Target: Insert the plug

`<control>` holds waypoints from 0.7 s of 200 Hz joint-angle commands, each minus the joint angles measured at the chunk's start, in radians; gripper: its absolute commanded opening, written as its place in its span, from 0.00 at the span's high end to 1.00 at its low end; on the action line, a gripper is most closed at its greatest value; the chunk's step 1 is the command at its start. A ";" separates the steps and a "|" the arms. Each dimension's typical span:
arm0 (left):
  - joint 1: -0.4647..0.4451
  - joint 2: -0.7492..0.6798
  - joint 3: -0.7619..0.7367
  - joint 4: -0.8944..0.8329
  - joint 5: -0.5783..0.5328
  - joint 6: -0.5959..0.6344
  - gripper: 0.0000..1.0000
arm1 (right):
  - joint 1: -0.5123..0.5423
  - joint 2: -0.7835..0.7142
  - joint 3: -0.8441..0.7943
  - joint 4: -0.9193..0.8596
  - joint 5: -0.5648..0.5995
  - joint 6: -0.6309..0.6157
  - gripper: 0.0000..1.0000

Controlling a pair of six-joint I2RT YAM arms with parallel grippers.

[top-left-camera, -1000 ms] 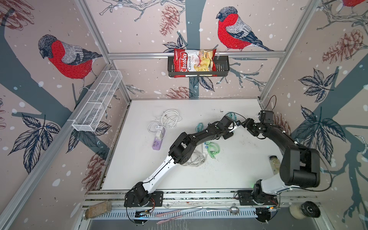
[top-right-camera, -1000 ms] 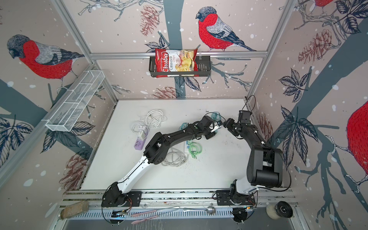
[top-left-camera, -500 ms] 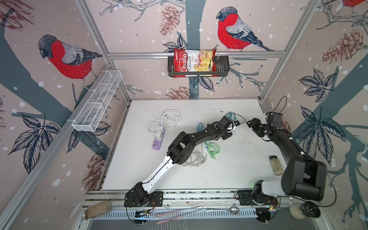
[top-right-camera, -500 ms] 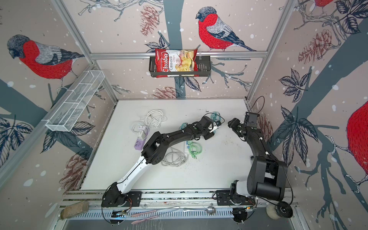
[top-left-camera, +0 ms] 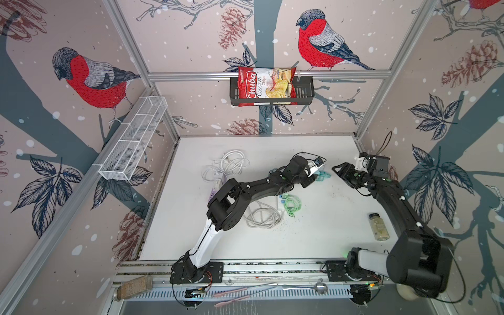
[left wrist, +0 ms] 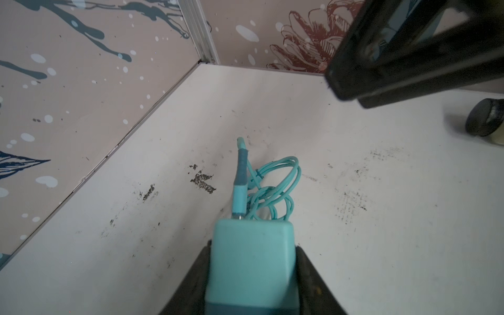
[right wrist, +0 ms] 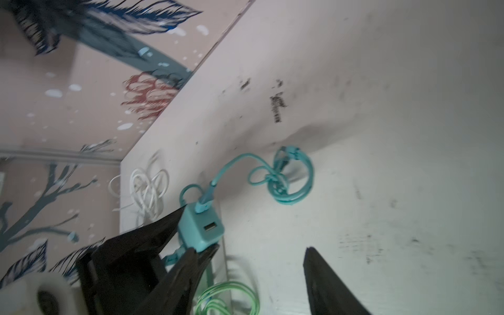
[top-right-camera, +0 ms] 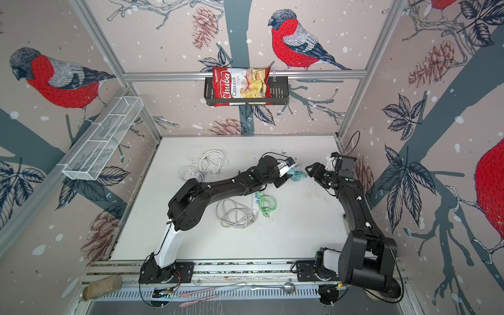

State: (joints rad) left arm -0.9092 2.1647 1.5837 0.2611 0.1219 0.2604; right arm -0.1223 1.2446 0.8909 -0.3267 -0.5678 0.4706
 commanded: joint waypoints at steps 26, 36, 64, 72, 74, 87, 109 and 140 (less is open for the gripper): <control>0.011 -0.123 -0.267 0.489 0.131 -0.030 0.92 | 0.114 -0.041 0.050 -0.048 -0.108 -0.061 0.37; 0.015 -0.143 -0.327 0.582 0.146 -0.032 0.92 | 0.125 -0.041 0.061 -0.071 -0.091 -0.072 0.39; 0.041 -0.169 -0.389 0.670 0.212 -0.082 0.93 | 0.137 -0.040 0.066 -0.085 -0.081 -0.099 0.42; 0.045 -0.171 -0.397 0.680 0.225 -0.088 0.92 | 0.141 -0.031 0.073 -0.090 -0.099 -0.112 0.43; 0.046 -0.172 -0.399 0.683 0.228 -0.089 0.93 | 0.143 -0.028 0.074 -0.090 -0.106 -0.115 0.43; 0.047 -0.174 -0.407 0.692 0.238 -0.084 0.94 | 0.165 -0.014 0.083 -0.095 -0.123 -0.128 0.44; 0.049 -0.175 -0.422 0.717 0.253 -0.078 0.96 | 0.216 0.004 0.103 -0.120 -0.112 -0.150 0.45; 0.053 -0.168 -0.432 0.756 0.280 -0.083 0.97 | 0.244 0.004 0.123 -0.119 -0.132 -0.152 0.46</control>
State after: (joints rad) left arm -0.8608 1.9984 1.1561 0.9047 0.3634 0.1875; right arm 0.1089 1.2472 0.9943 -0.4351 -0.6712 0.3431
